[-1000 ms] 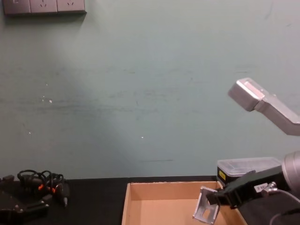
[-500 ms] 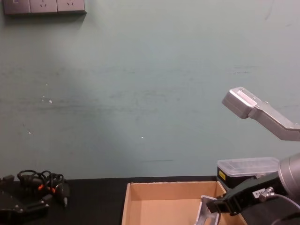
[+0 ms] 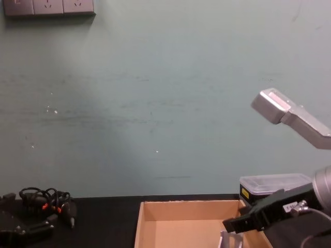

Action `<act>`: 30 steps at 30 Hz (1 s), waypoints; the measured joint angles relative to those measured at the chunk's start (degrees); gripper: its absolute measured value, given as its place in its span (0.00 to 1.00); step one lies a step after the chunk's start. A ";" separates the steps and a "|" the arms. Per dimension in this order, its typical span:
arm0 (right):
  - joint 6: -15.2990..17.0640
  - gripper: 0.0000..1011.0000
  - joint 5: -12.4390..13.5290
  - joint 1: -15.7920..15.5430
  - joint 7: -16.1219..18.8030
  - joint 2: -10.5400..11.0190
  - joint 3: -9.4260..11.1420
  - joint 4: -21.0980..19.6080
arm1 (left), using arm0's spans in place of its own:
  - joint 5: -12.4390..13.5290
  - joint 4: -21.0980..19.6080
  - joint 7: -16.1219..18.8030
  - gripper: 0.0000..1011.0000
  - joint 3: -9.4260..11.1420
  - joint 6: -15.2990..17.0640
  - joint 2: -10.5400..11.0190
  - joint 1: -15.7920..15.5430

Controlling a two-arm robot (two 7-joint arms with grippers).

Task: Use one hand to pick up the angle iron from the table and place it into the box.

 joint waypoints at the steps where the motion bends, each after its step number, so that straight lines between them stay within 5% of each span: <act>1: -0.07 0.55 0.00 -0.15 -0.01 0.10 0.15 -0.34 | 0.00 0.00 0.00 0.99 0.00 0.00 0.00 0.00; 9: -0.35 0.78 0.66 -2.26 0.62 2.41 1.61 -5.84 | 0.00 0.00 0.00 0.99 0.00 0.00 0.00 0.00; 16: -0.26 0.99 2.55 -5.32 2.69 6.94 2.88 -14.05 | 0.00 0.00 0.00 0.99 0.00 0.00 0.00 0.00; 23: 0.43 0.99 3.98 -6.32 5.59 11.07 2.12 -19.84 | 0.00 0.00 0.00 0.99 0.00 0.00 0.00 0.00; 30: 0.69 0.99 4.64 -5.44 9.98 13.90 -0.72 -22.77 | 0.00 0.00 0.00 0.99 0.00 0.00 0.00 0.00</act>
